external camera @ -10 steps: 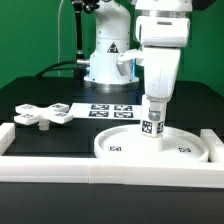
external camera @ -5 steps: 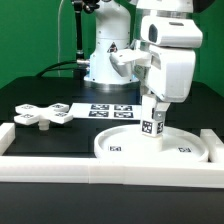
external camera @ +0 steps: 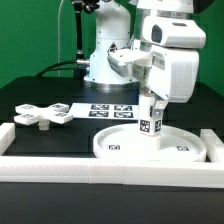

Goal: Assemble round table

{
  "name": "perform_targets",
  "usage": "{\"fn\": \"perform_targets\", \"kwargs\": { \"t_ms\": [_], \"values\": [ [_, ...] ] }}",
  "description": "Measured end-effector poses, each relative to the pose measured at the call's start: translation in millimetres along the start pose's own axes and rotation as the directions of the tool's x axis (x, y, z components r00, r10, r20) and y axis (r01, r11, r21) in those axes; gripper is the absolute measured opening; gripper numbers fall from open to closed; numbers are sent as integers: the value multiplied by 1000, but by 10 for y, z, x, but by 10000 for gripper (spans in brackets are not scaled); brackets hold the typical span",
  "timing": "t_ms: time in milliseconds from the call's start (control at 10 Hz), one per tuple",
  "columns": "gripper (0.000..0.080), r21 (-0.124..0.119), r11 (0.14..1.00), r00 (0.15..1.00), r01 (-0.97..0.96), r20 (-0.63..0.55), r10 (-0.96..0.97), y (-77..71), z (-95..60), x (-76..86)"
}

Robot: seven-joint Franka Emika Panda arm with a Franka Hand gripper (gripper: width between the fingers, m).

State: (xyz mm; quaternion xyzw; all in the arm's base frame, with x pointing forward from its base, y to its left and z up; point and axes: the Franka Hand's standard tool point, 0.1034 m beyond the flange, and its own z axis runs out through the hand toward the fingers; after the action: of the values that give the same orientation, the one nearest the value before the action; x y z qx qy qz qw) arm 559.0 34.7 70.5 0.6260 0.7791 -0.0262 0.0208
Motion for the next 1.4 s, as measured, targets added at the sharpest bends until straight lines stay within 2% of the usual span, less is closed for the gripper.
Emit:
{"fn": "perform_targets", "kwargs": {
  "t_ms": [300,500,600,700,900,1000,1100,1400],
  "values": [
    [406,2,998,998,-57,-2,57,-3,0,-9],
    [406,39,938,939,-343,8,343,-45,2,-40],
    [406,47,909,911,-413,15,413,-57,17,-63],
    [406,60,835,837,-547,18,547,-68,23,-65],
    [407,92,624,630,-776,58,774,-103,28,-22],
    [407,80,609,614,-789,45,788,-76,27,-14],
    [407,78,531,535,-844,51,843,-76,26,-10],
    [407,69,368,372,-927,63,926,-76,27,-2]
  ]
}}
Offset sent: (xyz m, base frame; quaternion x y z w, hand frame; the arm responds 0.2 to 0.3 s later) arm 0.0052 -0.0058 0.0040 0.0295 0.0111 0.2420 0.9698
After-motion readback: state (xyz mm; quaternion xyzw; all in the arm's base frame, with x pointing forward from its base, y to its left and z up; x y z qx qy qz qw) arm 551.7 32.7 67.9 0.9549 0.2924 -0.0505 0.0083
